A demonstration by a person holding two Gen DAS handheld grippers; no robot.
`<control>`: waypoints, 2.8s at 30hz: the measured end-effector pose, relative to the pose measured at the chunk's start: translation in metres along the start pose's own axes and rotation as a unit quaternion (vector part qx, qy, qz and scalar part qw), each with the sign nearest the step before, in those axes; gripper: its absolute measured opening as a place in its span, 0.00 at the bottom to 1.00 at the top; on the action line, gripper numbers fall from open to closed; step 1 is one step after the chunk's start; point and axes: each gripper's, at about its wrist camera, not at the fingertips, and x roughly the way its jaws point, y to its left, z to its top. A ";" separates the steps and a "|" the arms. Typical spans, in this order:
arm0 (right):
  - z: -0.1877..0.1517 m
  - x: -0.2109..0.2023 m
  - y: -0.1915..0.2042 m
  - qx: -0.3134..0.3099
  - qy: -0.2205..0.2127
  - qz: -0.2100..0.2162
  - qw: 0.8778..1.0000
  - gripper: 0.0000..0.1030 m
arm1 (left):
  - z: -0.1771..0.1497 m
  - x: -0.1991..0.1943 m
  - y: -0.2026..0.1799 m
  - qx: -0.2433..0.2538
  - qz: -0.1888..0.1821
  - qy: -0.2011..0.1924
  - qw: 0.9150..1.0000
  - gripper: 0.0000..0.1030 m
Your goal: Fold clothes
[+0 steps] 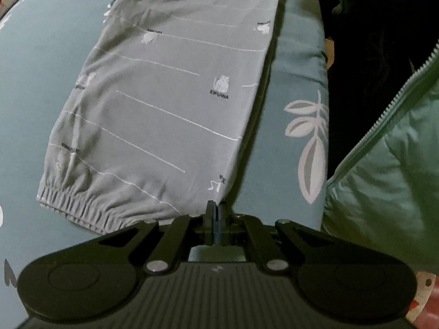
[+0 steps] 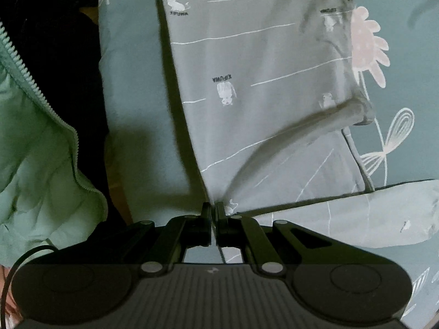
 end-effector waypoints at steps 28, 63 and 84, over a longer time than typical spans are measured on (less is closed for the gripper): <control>0.075 -0.081 -0.092 0.118 -0.261 -0.135 0.949 0.42 | 0.044 -0.060 0.054 -0.183 0.093 -0.249 0.947 0.44; 0.127 -0.010 -0.155 0.321 -0.336 0.223 0.857 0.46 | 0.099 0.037 0.038 -0.178 0.047 -0.201 0.962 0.57; 0.092 -0.022 -0.146 0.252 -0.351 -0.025 0.902 0.46 | 0.098 0.038 0.037 -0.187 0.047 -0.207 0.959 0.60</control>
